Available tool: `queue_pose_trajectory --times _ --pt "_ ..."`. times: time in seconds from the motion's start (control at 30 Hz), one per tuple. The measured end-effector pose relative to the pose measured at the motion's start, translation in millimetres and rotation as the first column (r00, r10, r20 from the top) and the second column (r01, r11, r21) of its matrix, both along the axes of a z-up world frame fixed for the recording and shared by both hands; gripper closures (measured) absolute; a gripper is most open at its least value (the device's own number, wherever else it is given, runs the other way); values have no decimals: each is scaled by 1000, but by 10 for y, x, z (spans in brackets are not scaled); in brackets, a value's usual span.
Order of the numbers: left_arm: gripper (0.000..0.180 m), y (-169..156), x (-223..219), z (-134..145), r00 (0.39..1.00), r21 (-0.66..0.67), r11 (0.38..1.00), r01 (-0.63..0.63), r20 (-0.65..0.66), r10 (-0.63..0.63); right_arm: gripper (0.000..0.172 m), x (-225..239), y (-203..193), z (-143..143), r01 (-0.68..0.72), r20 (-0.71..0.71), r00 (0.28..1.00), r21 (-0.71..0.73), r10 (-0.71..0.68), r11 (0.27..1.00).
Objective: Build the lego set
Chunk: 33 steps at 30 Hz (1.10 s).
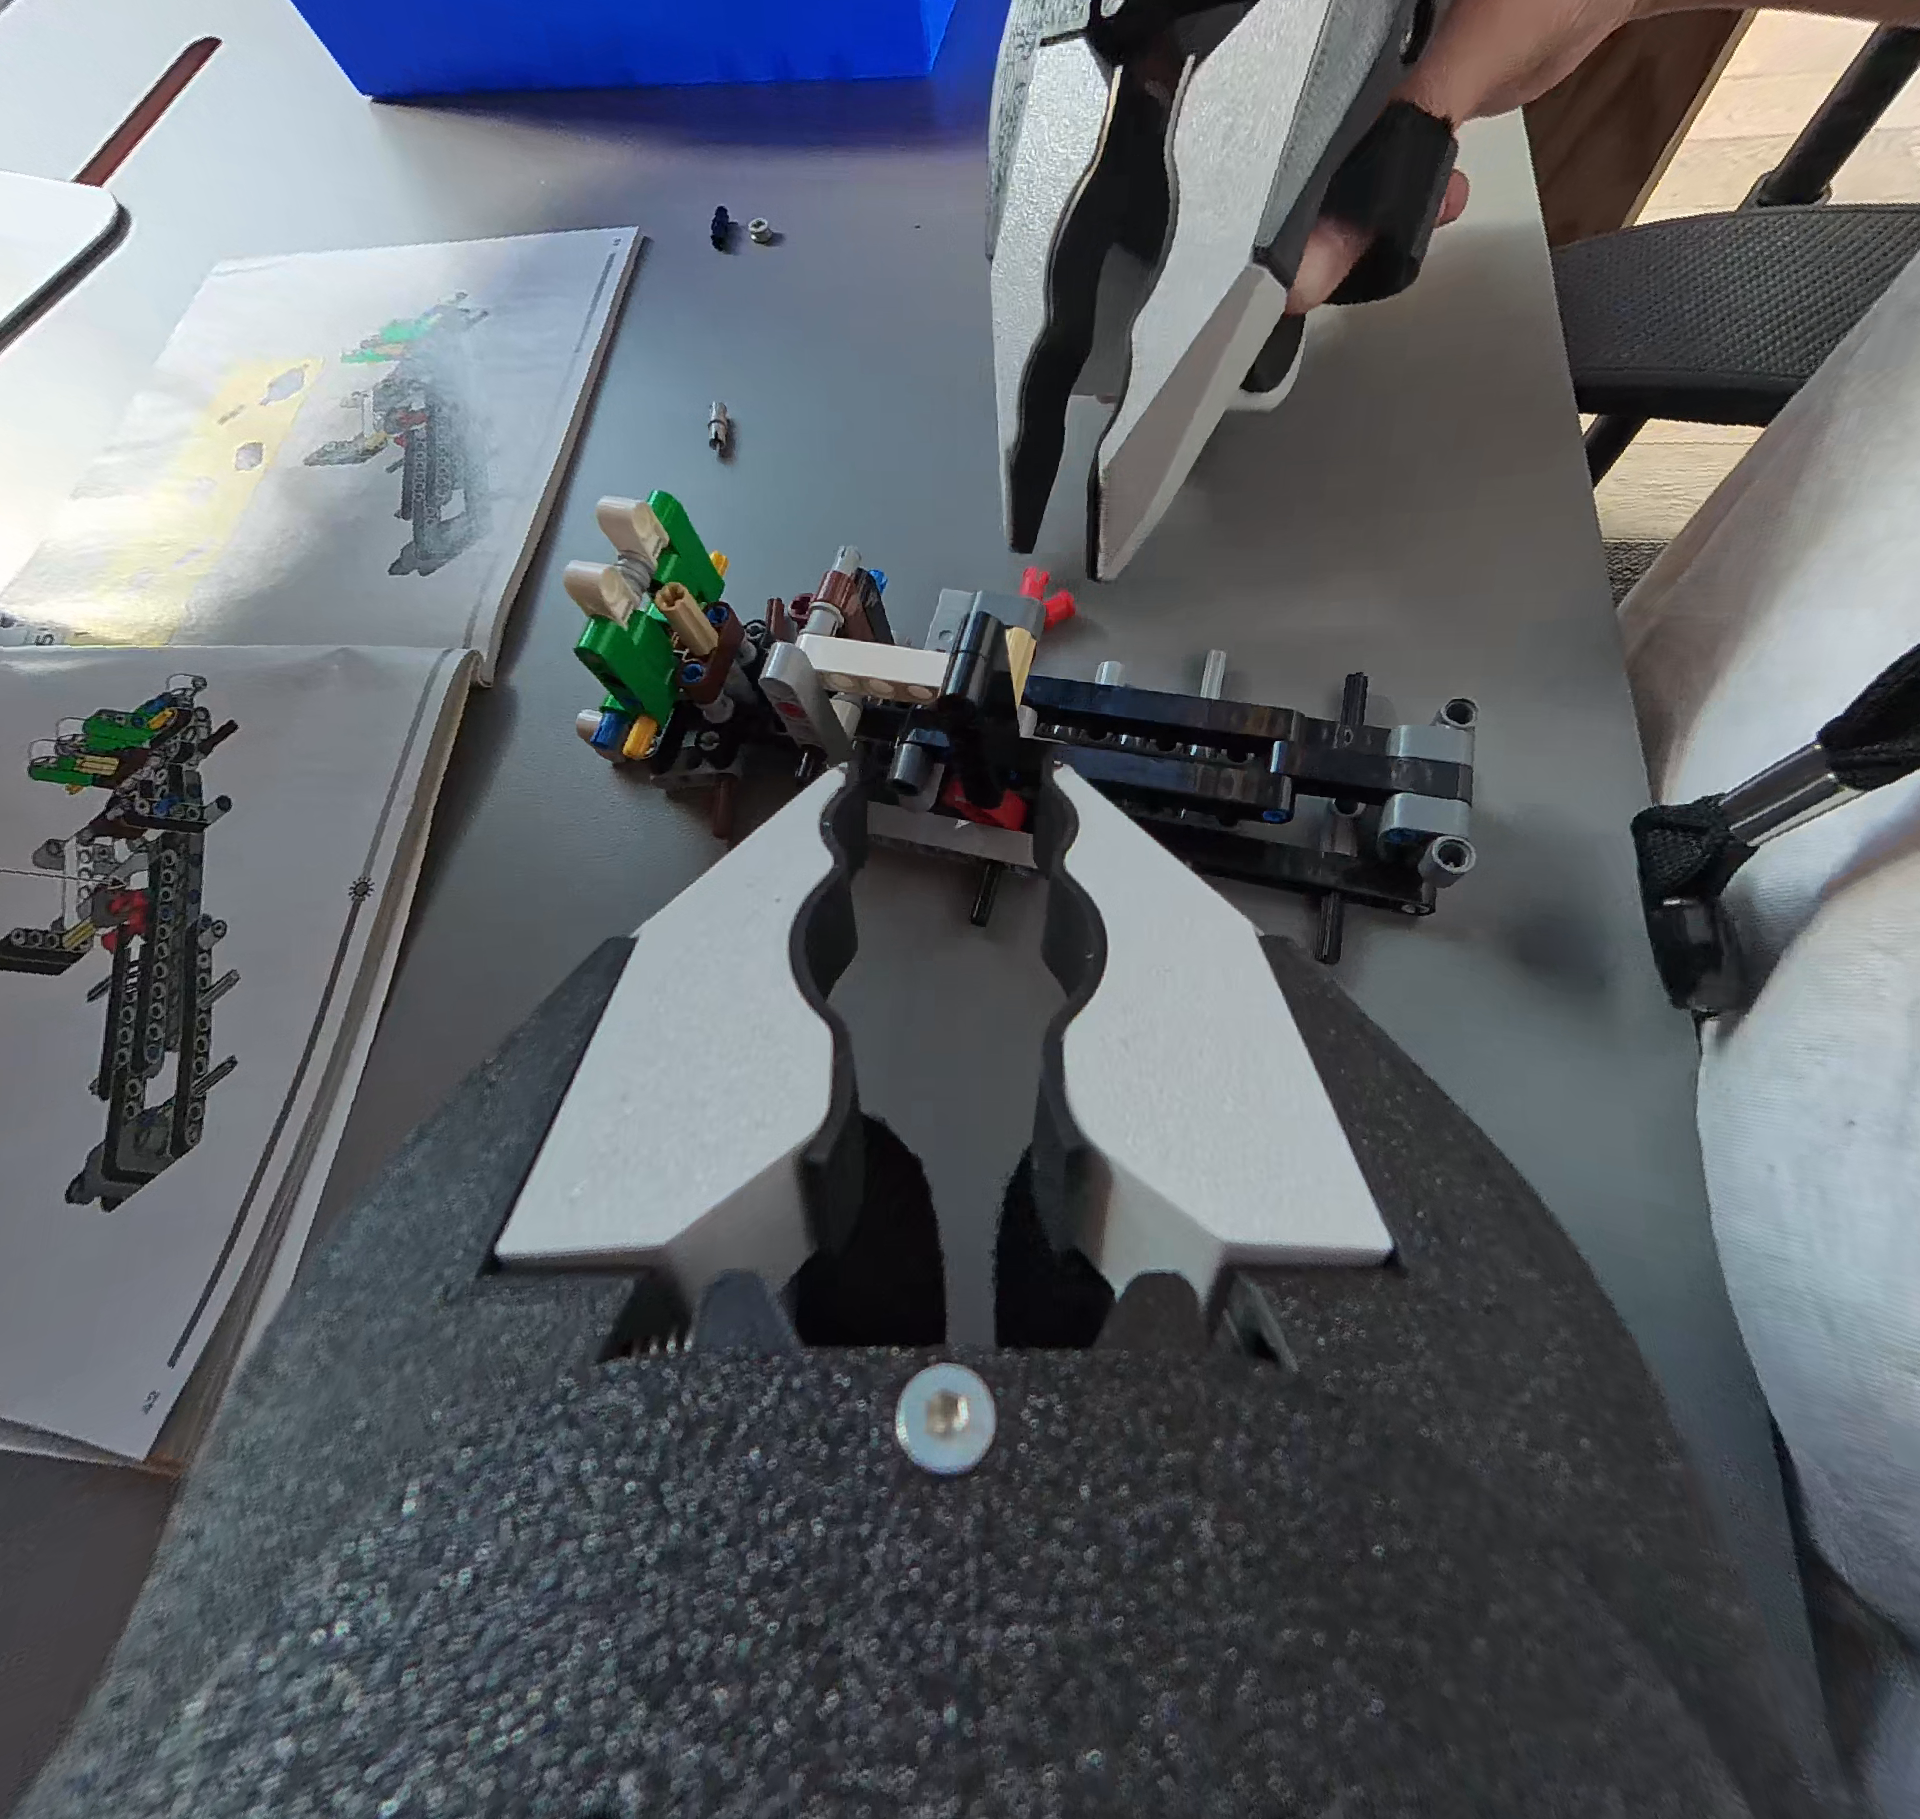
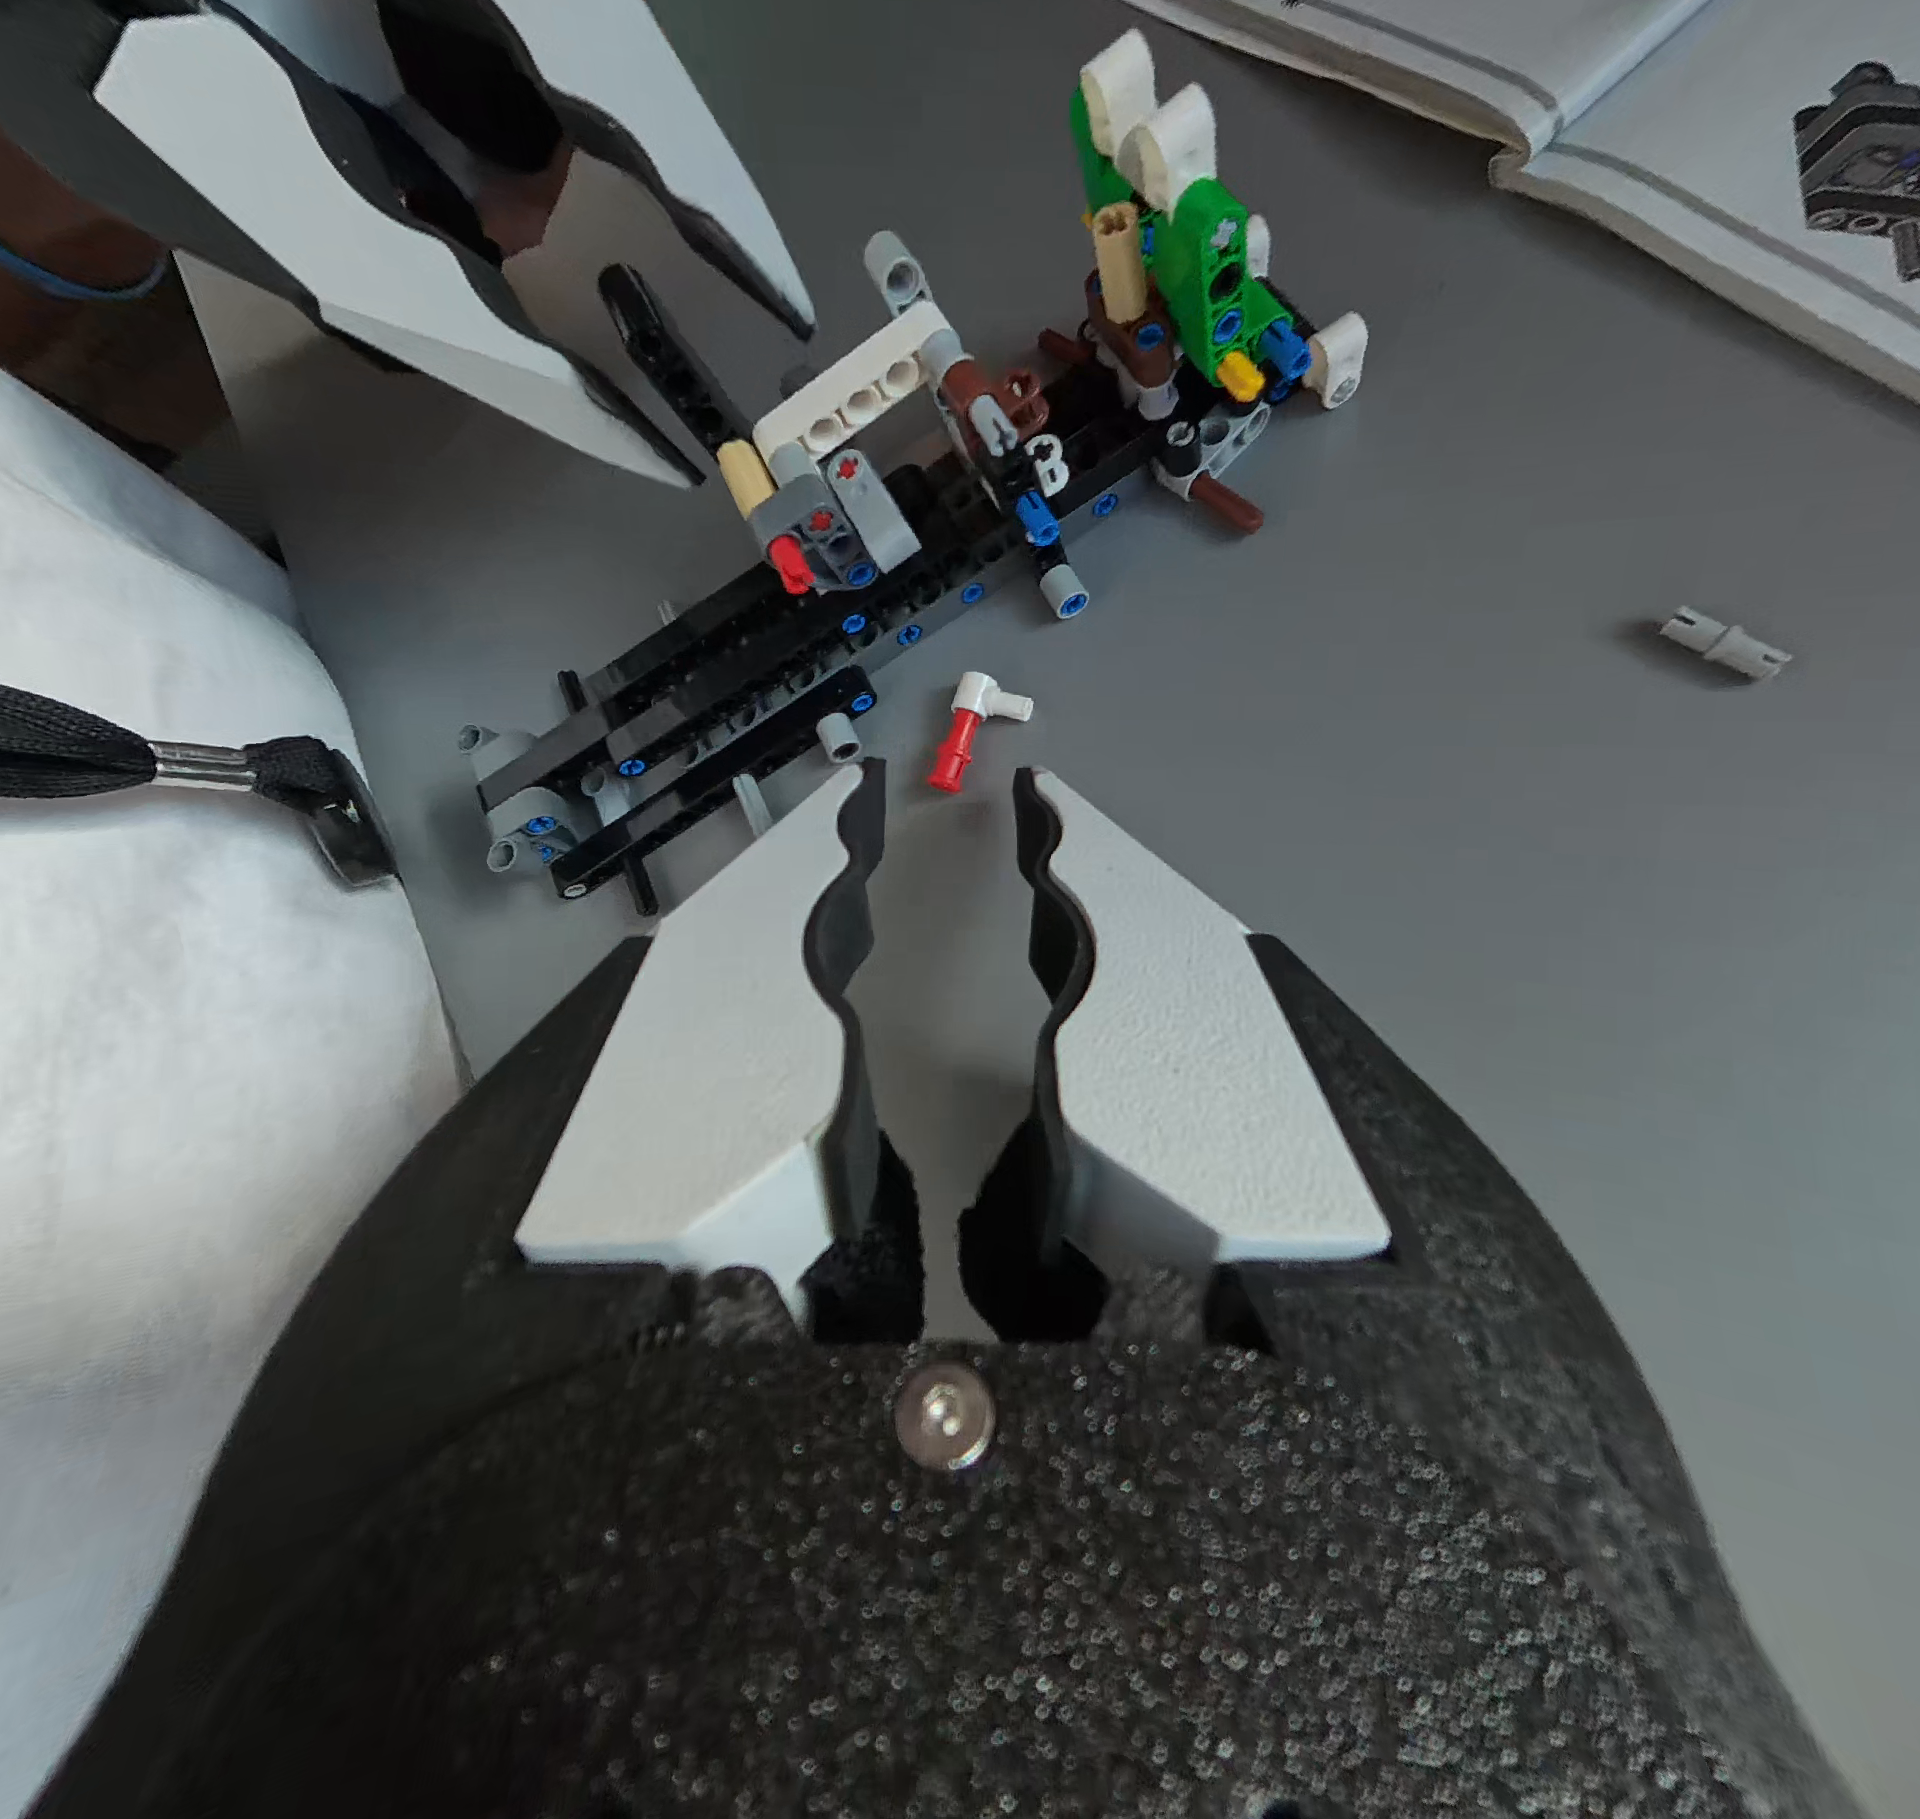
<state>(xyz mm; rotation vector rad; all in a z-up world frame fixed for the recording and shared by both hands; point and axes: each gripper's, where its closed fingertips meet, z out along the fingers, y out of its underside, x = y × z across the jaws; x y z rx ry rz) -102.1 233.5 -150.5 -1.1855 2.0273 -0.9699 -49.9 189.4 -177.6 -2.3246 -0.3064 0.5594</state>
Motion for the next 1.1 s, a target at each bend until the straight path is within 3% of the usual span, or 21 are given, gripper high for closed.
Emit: queue_pose_trajectory --times 0.03,0.2,0.27,0.4,0.47,0.5,0.53,0.6,0.67,0.77,0.9,1.1 --pt "151 20 -9 -2 1000 -2 1000 -8 -6 8 149 -14 -10 -27 6 21 1000 -5 -6 1000" --pt "152 43 -20 45 1000 -24 999 -21 12 21 152 -86 37 -82 70 101 992 25 -72 997" --pt "152 33 -8 74 1000 -27 999 -19 23 19 166 -35 83 -103 120 150 981 45 -125 992" --pt "153 -5 18 242 998 -45 999 2 62 1 167 11 59 -45 110 185 975 75 -122 991" --pt "153 -35 34 385 995 -24 999 39 96 -36 168 -40 59 241 98 56 992 168 -109 981" --pt "152 -59 46 458 991 5 998 68 113 -68 168 -125 58 461 104 -119 990 198 -82 975" --pt "151 -93 59 533 986 38 994 102 129 -106 168 -234 42 701 95 -334 942 207 -22 974" --pt "146 -189 80 685 970 85 980 178 154 -190 168 -380 -10 1120 57 -666 738 222 109 973" --pt "144 -306 71 829 947 82 963 256 180 -267 168 -543 -67 1246 -48 -817 549 178 174 983" --pt "151 -511 -38 1054 905 39 934 356 235 -355 168 -693 -82 1370 -105 -904 372 187 213 977" --pt "167 -585 -145 1135 899 104 936 337 261 -352 168 -768 -109 1477 -115 -945 235 205 227 972" --pt "172 -607 -298 1188 911 118 958 262 299 -285 168 -904 -218 1528 -108 -953 140 255 268 961"
